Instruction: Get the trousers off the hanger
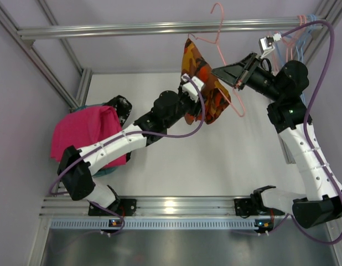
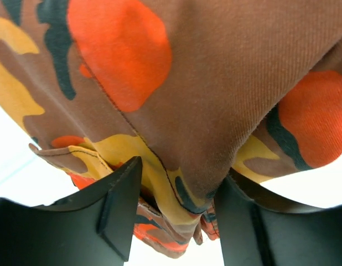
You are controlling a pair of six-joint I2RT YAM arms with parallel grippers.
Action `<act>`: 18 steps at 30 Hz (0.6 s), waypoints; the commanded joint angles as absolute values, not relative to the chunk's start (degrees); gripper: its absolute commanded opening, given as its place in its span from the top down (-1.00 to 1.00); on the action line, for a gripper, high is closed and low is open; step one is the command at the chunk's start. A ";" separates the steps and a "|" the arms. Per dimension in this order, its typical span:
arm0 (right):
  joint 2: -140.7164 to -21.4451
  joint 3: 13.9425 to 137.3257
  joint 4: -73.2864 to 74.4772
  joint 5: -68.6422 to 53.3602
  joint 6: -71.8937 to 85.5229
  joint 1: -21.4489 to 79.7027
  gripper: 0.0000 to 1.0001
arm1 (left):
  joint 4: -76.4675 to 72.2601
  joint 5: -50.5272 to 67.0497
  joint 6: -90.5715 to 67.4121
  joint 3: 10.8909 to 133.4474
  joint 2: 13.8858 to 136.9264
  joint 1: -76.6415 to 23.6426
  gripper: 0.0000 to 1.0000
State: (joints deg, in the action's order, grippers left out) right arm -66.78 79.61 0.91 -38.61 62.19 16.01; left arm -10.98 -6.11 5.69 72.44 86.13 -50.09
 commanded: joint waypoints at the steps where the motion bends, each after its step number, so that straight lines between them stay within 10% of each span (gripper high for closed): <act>1: -62.23 82.88 -10.72 -37.62 58.80 16.52 1.00 | -16.70 -10.98 7.64 73.48 85.17 -49.92 -0.12; 18: -61.96 79.98 -11.69 -39.02 60.47 16.61 1.00 | -17.49 -7.38 6.24 76.29 87.19 -49.48 -0.41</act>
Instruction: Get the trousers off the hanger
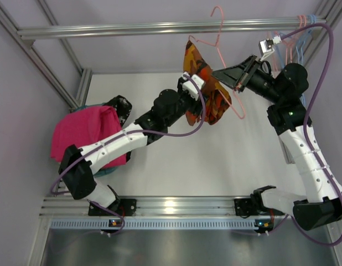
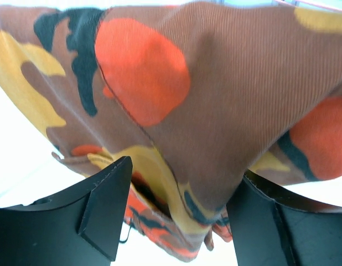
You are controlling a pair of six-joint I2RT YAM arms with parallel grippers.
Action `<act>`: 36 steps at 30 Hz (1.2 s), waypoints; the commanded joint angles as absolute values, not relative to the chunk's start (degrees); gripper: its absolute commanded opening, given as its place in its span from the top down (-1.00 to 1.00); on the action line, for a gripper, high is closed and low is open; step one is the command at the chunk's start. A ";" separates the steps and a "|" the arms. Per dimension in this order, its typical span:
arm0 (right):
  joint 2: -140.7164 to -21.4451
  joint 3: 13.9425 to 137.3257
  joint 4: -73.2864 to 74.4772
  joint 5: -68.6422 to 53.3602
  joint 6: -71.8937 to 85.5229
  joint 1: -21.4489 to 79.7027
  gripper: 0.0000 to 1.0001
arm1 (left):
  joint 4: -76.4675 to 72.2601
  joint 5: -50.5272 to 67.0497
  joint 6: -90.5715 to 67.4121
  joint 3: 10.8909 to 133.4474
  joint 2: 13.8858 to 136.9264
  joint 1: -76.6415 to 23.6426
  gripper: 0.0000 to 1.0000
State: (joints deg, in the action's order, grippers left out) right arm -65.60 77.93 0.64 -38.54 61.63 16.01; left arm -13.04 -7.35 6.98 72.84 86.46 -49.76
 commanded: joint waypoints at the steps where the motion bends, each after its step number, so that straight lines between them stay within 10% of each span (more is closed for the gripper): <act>1: -61.88 79.98 -11.78 -39.02 60.47 16.61 1.00 | -17.49 -7.73 6.33 76.81 87.71 -49.48 -0.40; 8: -61.96 79.37 -12.13 -39.81 61.26 16.79 1.00 | -17.67 -8.00 6.15 77.87 88.59 -49.48 -0.33; 17: -60.56 76.20 -11.43 -39.82 59.77 17.05 1.00 | -18.11 -7.47 6.59 77.96 87.10 -49.31 1.00; 36: -59.59 63.90 -5.45 -34.54 52.30 16.43 1.00 | -4.94 -6.94 0.27 91.38 75.15 -47.11 1.00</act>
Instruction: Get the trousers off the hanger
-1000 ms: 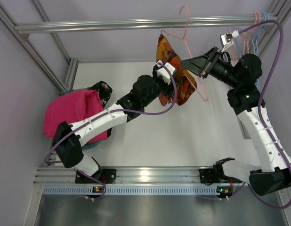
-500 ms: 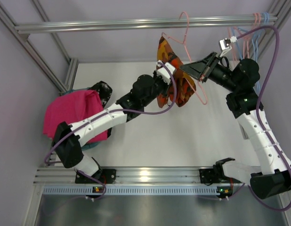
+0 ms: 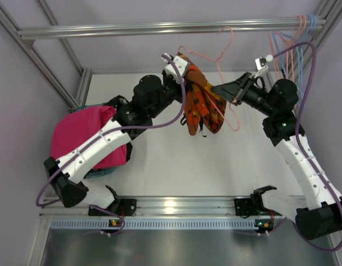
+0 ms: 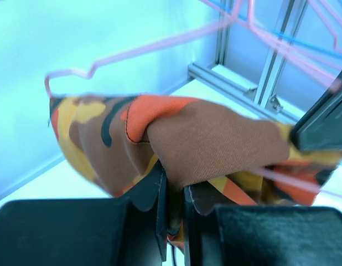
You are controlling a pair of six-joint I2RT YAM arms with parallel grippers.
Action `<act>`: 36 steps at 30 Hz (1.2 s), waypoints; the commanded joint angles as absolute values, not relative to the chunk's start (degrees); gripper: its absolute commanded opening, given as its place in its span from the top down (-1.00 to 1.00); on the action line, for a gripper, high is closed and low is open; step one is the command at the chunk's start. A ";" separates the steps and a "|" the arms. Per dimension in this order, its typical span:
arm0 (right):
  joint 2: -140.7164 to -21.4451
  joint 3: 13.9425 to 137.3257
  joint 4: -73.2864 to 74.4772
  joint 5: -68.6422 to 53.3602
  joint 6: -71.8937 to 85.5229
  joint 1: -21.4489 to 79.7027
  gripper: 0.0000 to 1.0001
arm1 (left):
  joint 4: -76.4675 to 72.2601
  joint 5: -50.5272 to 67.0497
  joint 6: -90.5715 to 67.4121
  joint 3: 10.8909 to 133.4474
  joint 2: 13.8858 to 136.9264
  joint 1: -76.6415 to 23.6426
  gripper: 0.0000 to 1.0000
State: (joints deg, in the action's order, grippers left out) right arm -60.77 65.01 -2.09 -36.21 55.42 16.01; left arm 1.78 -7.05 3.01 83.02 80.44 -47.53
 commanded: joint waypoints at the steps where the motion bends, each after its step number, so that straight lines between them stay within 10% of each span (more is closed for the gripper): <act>1: -59.59 62.59 -5.36 -34.28 51.77 16.44 1.00 | -4.23 -6.86 0.18 92.54 75.06 -47.11 1.00; 36: -55.11 56.07 5.53 -32.52 38.59 16.79 1.00 | -4.57 -6.15 -1.05 110.31 70.41 -37.64 1.00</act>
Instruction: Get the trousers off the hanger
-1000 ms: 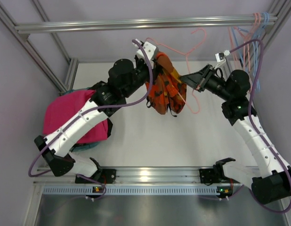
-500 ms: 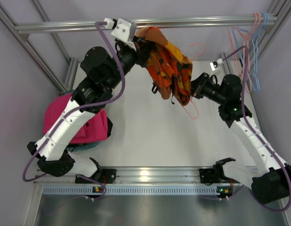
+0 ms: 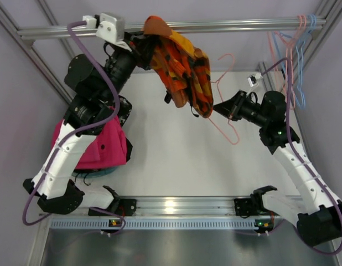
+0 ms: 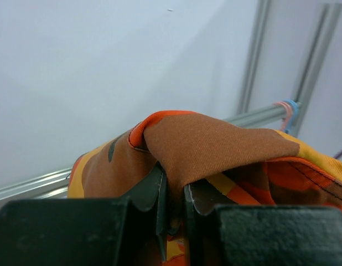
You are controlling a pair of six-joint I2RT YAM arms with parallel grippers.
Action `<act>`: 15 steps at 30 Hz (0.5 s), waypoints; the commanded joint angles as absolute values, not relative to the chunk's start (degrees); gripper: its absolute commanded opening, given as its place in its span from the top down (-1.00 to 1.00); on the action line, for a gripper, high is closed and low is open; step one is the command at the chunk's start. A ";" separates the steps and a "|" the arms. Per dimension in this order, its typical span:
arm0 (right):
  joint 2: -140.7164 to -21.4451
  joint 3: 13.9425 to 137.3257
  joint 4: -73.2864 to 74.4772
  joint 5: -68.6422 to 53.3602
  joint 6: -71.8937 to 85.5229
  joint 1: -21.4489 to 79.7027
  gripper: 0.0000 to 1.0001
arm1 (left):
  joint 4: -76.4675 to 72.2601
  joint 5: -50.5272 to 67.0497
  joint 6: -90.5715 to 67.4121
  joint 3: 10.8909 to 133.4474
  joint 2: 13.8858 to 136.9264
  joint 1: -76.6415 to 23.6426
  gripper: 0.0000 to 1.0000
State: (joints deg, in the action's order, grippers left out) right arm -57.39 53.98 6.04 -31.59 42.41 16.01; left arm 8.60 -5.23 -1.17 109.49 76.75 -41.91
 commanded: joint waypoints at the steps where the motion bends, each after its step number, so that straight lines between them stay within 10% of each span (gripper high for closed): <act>1: -54.85 56.42 5.97 -32.61 37.97 16.87 1.00 | -4.57 -6.07 -1.32 109.61 69.53 -36.31 1.00; 15: -51.06 58.71 11.16 -32.52 30.94 17.05 1.00 | -1.77 -7.20 -7.29 93.96 45.37 -3.44 1.00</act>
State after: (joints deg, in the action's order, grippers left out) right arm -52.60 55.29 11.75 -32.03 33.82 16.03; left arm 8.27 -6.52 -5.23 93.25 51.70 -8.56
